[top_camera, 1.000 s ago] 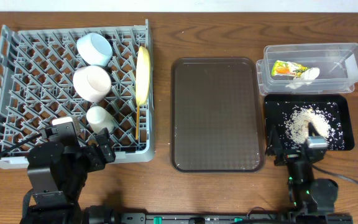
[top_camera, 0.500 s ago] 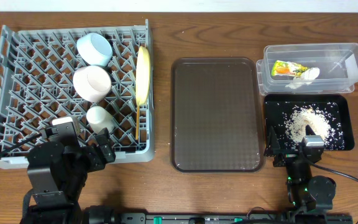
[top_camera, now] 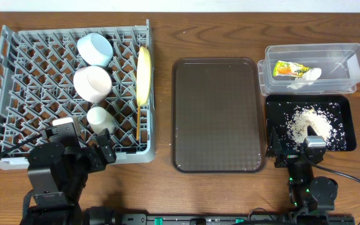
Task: Sort waste into correct bins and load items into the dishwasher rack
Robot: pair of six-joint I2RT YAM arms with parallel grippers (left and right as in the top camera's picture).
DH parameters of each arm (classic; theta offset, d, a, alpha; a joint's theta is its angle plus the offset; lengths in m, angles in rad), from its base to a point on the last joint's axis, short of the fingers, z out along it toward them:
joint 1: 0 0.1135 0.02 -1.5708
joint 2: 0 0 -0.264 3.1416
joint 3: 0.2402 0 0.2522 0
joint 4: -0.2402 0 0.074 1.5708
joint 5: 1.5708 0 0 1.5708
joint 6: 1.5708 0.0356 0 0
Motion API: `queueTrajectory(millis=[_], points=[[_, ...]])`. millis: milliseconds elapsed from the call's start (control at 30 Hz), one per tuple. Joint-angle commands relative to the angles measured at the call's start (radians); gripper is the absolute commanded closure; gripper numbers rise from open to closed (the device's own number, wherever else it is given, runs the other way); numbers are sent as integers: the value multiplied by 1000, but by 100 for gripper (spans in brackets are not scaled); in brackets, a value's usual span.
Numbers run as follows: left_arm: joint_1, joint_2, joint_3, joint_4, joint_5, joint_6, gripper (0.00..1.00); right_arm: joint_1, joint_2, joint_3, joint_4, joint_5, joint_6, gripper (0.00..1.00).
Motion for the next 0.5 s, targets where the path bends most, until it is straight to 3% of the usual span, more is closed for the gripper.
queueTrajectory(millis=[0, 300, 467], points=[[-31, -4, -3, -5, -15, 9, 3, 8, -2, -1, -5, 13, -9, 1], [-35, -36, -66, -18, -30, 10, 3, 8, -2, -1, -5, 13, -9, 1], [-35, -180, -305, 208, -24, 4, 3, 8, -2, -1, -5, 13, -9, 1]])
